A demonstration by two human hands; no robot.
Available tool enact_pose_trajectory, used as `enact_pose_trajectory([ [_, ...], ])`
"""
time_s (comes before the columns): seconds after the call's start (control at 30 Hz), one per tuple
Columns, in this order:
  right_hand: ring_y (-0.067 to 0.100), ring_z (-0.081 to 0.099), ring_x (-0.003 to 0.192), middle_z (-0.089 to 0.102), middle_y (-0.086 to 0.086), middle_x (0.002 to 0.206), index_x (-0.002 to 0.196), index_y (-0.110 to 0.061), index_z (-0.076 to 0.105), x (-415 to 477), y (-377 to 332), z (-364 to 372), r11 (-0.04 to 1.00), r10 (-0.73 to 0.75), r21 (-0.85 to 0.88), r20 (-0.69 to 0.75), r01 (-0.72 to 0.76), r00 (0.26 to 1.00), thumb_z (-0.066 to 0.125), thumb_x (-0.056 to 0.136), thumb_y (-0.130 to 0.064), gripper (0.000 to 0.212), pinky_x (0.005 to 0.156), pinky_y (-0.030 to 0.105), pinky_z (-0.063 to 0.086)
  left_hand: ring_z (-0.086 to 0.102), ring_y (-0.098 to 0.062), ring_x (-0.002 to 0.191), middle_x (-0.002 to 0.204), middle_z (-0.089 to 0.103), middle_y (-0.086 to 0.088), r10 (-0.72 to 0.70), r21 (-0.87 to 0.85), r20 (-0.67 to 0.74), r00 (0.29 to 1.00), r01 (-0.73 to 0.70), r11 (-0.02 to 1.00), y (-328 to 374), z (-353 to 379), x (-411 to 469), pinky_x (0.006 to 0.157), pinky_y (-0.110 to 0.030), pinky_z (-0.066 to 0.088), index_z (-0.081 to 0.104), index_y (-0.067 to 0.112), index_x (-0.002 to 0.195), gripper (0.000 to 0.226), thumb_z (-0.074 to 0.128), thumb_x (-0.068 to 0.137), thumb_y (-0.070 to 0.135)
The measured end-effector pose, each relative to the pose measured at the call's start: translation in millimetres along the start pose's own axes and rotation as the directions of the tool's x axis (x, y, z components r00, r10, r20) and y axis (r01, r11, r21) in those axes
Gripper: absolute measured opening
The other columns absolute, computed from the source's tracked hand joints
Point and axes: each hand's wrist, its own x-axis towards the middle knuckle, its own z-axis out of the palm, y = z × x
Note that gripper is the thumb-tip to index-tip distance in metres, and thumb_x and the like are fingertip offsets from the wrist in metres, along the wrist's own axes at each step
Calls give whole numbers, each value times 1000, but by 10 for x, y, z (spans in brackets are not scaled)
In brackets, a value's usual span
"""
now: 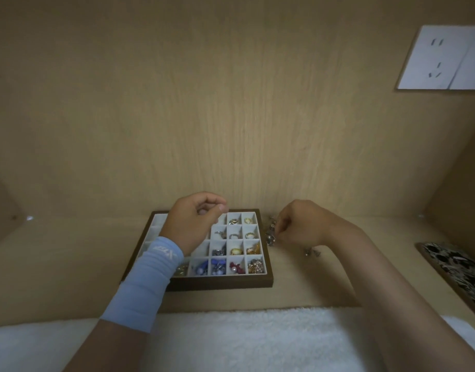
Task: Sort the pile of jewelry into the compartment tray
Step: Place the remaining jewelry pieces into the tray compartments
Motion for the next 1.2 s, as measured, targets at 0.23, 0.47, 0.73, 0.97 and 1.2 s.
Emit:
enact_pose_trajectory([
  [0.23, -1, 60, 48, 73, -5, 81, 84, -25, 76, -107, -251, -115, 958, -117, 253, -94, 137, 989, 65, 89, -5, 23, 52, 16, 48, 67, -12, 71, 88, 76, 9, -41, -52, -4, 999, 40, 998, -156, -291, -69, 73, -30, 55, 70, 22, 94, 20, 55, 95, 8],
  [0.47, -4, 60, 49, 72, -14, 66, 93, -21, 79, -53, -672, -30, 907, -206, 369, -36, 205, 978, 68, 91, -11, 15, 46, 15, 45, 64, -8, 61, 84, 76, 9, -76, -72, -53, 996, 72, 995, -351, -581, -94, 62, -17, 52, 70, 18, 88, 21, 55, 95, 5],
  [0.73, 16, 63, 51, 70, 2, 68, 86, -16, 74, 282, -1178, 176, 867, -267, 441, 15, 233, 964, 73, 89, -15, 3, 46, 26, 48, 65, -14, 58, 85, 77, -1, -142, -205, -35, 989, 132, 970, -423, -707, -62, 51, -16, 45, 65, 8, 97, 9, 57, 96, 8],
  [0.97, 11, 59, 46, 71, 6, 63, 91, -22, 78, 490, -1395, 382, 820, -283, 501, -63, 275, 957, 74, 89, -19, 6, 47, 23, 43, 71, -19, 63, 79, 77, -1, -183, -271, 1, 983, 176, 946, -496, -747, -38, 49, -19, 44, 67, 11, 88, 9, 61, 94, 12],
  [1.2, 14, 57, 49, 73, 3, 69, 85, -17, 80, 523, -1386, 501, 778, -316, 531, -130, 336, 940, 79, 84, -17, 2, 47, 20, 44, 69, -14, 56, 74, 75, -8, -207, -273, 16, 978, 203, 940, -505, -757, -30, 49, -11, 44, 69, 4, 92, 9, 67, 90, 13],
])
